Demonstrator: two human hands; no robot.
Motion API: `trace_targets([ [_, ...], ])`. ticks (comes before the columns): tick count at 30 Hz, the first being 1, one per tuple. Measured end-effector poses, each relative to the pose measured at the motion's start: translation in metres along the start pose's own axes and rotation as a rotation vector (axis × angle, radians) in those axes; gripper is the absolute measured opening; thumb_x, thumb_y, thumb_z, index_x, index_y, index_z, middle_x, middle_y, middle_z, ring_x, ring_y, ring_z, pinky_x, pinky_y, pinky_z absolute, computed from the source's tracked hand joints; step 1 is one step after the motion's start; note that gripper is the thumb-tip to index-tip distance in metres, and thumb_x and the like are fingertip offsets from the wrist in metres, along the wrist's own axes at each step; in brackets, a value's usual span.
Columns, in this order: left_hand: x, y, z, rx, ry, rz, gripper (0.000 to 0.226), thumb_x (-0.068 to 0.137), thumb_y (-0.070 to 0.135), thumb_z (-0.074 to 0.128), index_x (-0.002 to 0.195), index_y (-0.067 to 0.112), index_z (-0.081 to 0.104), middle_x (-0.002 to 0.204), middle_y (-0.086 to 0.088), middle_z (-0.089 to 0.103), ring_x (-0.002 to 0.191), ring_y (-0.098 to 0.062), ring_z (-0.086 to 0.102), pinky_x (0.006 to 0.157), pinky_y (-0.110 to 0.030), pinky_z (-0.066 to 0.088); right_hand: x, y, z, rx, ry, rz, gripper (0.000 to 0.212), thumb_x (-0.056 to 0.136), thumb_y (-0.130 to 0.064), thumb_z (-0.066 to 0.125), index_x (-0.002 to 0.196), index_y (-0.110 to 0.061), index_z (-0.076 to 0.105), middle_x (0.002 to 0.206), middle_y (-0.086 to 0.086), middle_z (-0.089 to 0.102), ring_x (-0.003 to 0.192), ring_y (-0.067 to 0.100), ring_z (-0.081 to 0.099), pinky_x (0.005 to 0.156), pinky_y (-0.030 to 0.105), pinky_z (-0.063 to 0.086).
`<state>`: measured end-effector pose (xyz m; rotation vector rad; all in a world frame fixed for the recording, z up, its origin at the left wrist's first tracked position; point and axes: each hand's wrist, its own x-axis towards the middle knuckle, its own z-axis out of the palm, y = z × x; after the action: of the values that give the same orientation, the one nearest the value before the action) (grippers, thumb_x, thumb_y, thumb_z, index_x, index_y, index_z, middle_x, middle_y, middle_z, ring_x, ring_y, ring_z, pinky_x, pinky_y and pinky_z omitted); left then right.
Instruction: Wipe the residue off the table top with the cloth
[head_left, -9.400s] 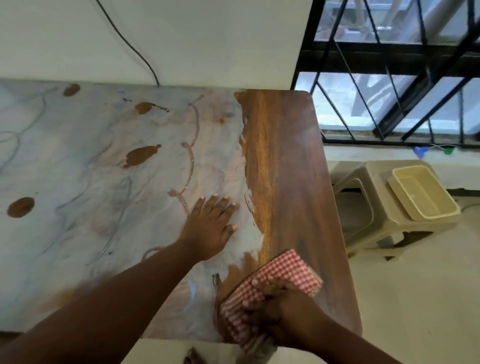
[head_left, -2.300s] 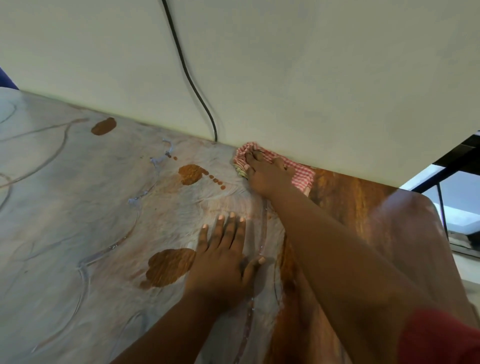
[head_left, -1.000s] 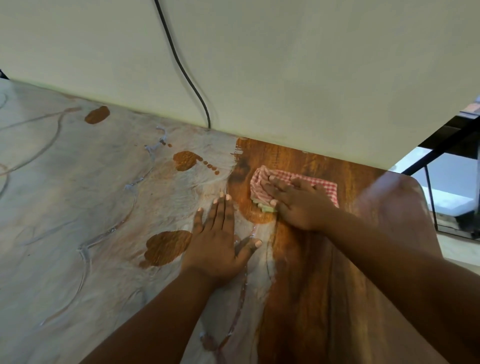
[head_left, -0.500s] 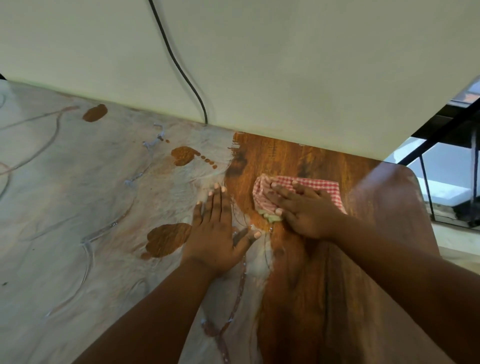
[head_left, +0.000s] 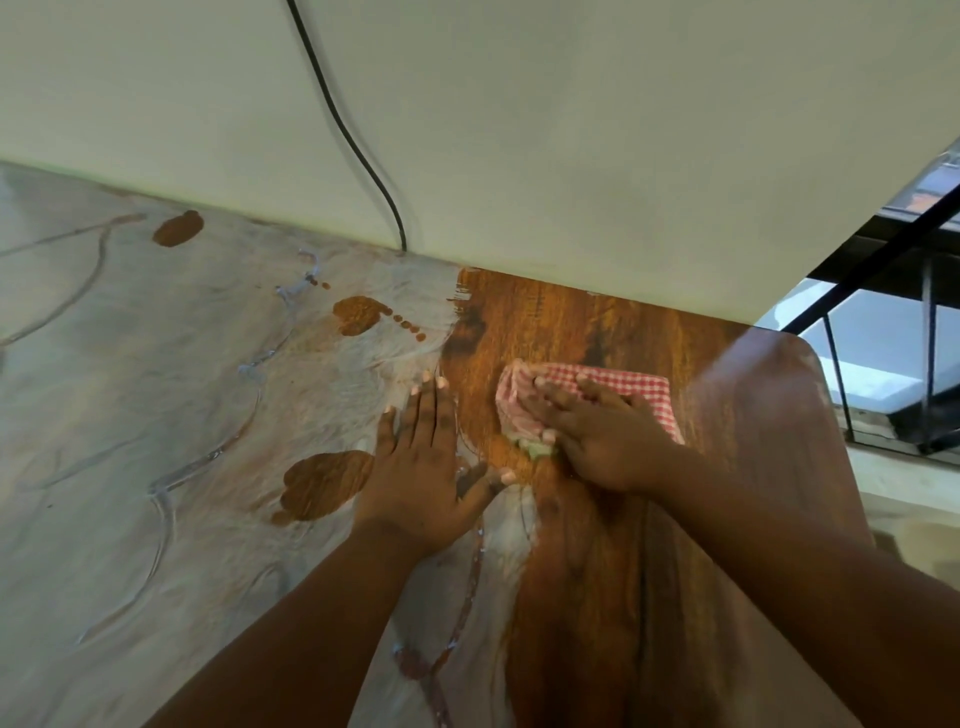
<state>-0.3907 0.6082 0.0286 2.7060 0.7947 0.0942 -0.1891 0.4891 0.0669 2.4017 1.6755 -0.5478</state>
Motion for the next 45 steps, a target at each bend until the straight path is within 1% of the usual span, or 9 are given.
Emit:
trace_targets([
  [4, 0.001, -0.001, 0.001, 0.020, -0.008, -0.006, 0.100, 0.080, 0.082, 0.005, 0.147, 0.013, -0.020, 0.157, -0.007, -0.019, 0.145, -0.021, -0.019, 0.118, -0.046, -0.008, 0.026, -0.027, -0.001, 0.110, 0.056, 0.132, 0.052, 0.100, -0.046, 0.022, 0.145, -0.050, -0.003, 0.158, -0.014, -0.010, 0.144, 0.032, -0.006, 0.110, 0.057, 0.002],
  [11, 0.002, -0.001, 0.000, 0.041, -0.035, 0.005, 0.109, 0.072, 0.086, -0.009, 0.151, 0.011, -0.011, 0.159, -0.009, -0.014, 0.146, -0.021, -0.016, 0.117, -0.045, -0.010, -0.022, -0.039, 0.020, 0.064, 0.045, -0.118, 0.050, 0.097, -0.051, 0.019, 0.140, -0.060, -0.005, 0.152, -0.025, -0.014, 0.144, 0.025, -0.009, 0.110, 0.051, 0.003],
  [18, 0.001, 0.000, 0.000, -0.005, -0.022, 0.013, 0.108, 0.073, 0.087, -0.006, 0.150, 0.012, -0.016, 0.157, -0.004, -0.019, 0.145, -0.018, -0.018, 0.117, -0.045, -0.011, 0.016, -0.021, -0.003, 0.138, 0.039, 0.242, 0.057, 0.098, -0.052, 0.023, 0.146, -0.048, -0.005, 0.158, -0.012, -0.009, 0.143, 0.037, -0.002, 0.109, 0.063, 0.001],
  [23, -0.004, -0.001, -0.005, -0.060, 0.076, 0.094, 0.107, 0.074, 0.088, 0.003, 0.147, 0.011, -0.012, 0.158, -0.008, -0.007, 0.147, -0.021, -0.010, 0.118, -0.046, -0.006, 0.001, -0.091, 0.008, 0.027, 0.071, -0.047, 0.062, 0.094, -0.054, 0.035, 0.147, -0.045, 0.004, 0.159, -0.010, -0.001, 0.139, 0.038, 0.010, 0.103, 0.059, 0.017],
  [27, -0.009, -0.003, -0.010, -0.120, 0.119, 0.099, 0.107, 0.078, 0.086, 0.006, 0.149, 0.007, -0.003, 0.159, -0.010, 0.000, 0.147, -0.022, -0.005, 0.118, -0.045, -0.004, -0.054, -0.074, 0.020, -0.005, 0.023, -0.092, 0.054, 0.094, -0.054, 0.020, 0.145, -0.051, 0.002, 0.157, -0.019, -0.006, 0.141, 0.031, 0.009, 0.105, 0.052, 0.014],
  [32, -0.027, -0.019, -0.026, 0.026, 0.045, 0.168, 0.107, 0.077, 0.086, 0.000, 0.150, 0.008, -0.002, 0.155, -0.007, -0.011, 0.145, -0.021, -0.014, 0.117, -0.040, -0.013, -0.048, -0.043, 0.008, 0.007, -0.047, 0.169, 0.054, 0.098, -0.051, 0.018, 0.146, -0.047, -0.006, 0.158, -0.014, -0.008, 0.142, 0.034, 0.009, 0.110, 0.057, 0.013],
  [34, -0.042, -0.025, -0.025, 0.098, 0.041, 0.194, 0.102, 0.083, 0.082, 0.008, 0.151, 0.006, 0.005, 0.157, -0.012, -0.002, 0.146, -0.026, -0.004, 0.116, -0.038, -0.010, -0.030, -0.059, 0.005, 0.047, -0.032, 0.205, 0.060, 0.096, -0.057, 0.020, 0.148, -0.043, -0.006, 0.158, -0.011, -0.009, 0.142, 0.037, 0.006, 0.109, 0.059, 0.010],
  [40, -0.073, -0.027, -0.018, 0.075, 0.046, 0.150, 0.094, 0.090, 0.074, 0.013, 0.150, 0.002, 0.016, 0.157, -0.016, 0.008, 0.147, -0.028, 0.004, 0.117, -0.042, -0.001, -0.072, -0.147, 0.036, 0.063, 0.072, -0.005, 0.059, 0.093, -0.056, 0.016, 0.149, -0.040, 0.004, 0.159, -0.010, -0.001, 0.142, 0.035, 0.003, 0.109, 0.055, 0.009],
  [45, -0.091, -0.035, -0.008, 0.058, 0.029, 0.190, 0.091, 0.092, 0.071, 0.017, 0.149, 0.000, 0.016, 0.157, -0.019, 0.010, 0.147, -0.030, 0.006, 0.117, -0.044, 0.004, -0.128, -0.114, 0.054, 0.110, 0.054, 0.028, 0.056, 0.087, -0.057, 0.001, 0.143, -0.054, -0.005, 0.155, -0.024, -0.007, 0.143, 0.027, 0.005, 0.105, 0.049, 0.013],
])
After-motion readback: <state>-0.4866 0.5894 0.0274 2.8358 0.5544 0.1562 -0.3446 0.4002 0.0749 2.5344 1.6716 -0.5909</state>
